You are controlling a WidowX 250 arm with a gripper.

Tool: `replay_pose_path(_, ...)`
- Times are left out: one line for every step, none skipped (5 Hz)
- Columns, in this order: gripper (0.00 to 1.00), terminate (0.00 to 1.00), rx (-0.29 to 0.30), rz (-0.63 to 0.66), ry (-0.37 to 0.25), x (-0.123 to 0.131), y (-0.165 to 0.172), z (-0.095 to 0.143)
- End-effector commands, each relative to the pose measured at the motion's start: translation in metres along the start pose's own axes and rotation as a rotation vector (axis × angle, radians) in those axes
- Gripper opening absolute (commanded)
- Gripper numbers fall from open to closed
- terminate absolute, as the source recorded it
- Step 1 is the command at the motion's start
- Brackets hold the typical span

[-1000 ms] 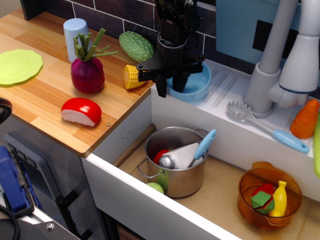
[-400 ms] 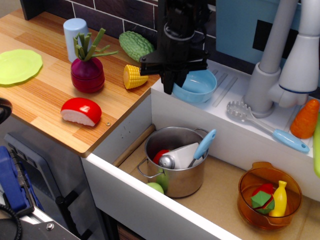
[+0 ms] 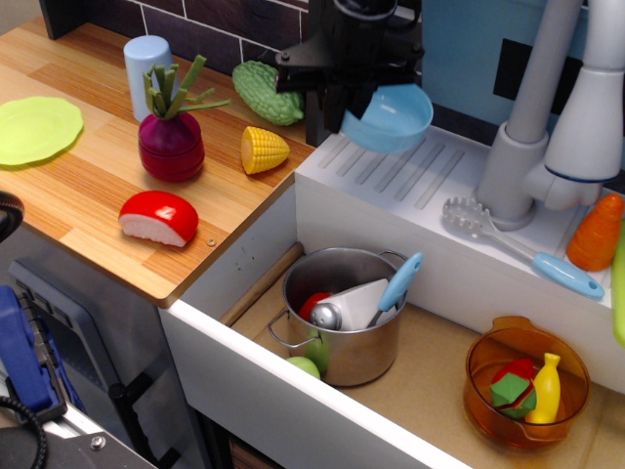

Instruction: Lift bowl

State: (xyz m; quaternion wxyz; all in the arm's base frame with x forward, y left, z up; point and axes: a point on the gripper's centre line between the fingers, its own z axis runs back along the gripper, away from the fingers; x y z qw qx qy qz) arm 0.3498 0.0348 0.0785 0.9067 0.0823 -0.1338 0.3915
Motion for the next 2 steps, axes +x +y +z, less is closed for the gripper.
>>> replay_pose_path(0.0, 0.0, -0.049, -0.008, -0.114, 0.0152, -0.0072, 0.0295)
replay_pose_path(0.0, 1.0, -0.055, -0.023, -0.107, 0.0146, -0.014, 0.0347)
